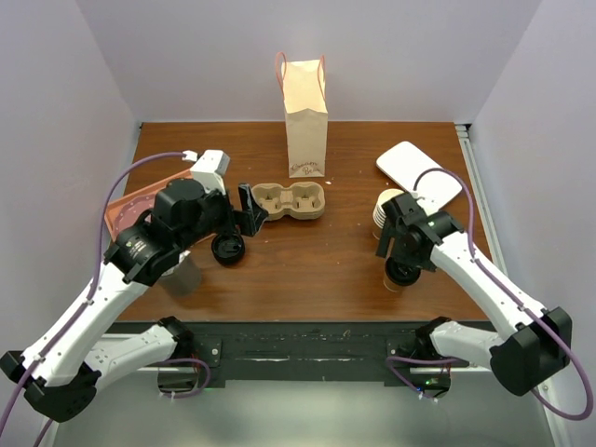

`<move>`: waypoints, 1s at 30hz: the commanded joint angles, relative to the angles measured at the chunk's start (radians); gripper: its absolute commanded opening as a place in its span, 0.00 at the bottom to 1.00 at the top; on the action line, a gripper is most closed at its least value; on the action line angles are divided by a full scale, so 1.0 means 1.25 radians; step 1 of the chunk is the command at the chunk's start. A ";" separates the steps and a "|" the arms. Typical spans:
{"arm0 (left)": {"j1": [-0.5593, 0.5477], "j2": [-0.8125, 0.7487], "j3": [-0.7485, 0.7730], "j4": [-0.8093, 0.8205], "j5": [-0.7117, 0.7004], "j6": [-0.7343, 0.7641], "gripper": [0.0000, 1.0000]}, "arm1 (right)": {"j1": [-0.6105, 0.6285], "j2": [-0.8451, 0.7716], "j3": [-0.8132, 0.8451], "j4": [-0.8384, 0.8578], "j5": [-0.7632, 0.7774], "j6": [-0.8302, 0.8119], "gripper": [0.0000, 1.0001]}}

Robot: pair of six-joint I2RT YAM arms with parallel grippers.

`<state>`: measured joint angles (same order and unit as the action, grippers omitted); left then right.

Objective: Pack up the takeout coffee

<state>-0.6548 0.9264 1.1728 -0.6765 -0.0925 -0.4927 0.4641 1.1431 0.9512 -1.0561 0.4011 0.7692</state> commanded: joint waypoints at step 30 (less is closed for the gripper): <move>0.004 0.017 0.166 -0.168 -0.106 -0.154 1.00 | -0.013 0.783 1.114 0.547 -0.111 -0.439 0.62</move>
<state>-0.6548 0.9703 1.3670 -0.8688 -0.1810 -0.6167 0.4595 2.1857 2.3459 -0.5941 0.2729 0.3511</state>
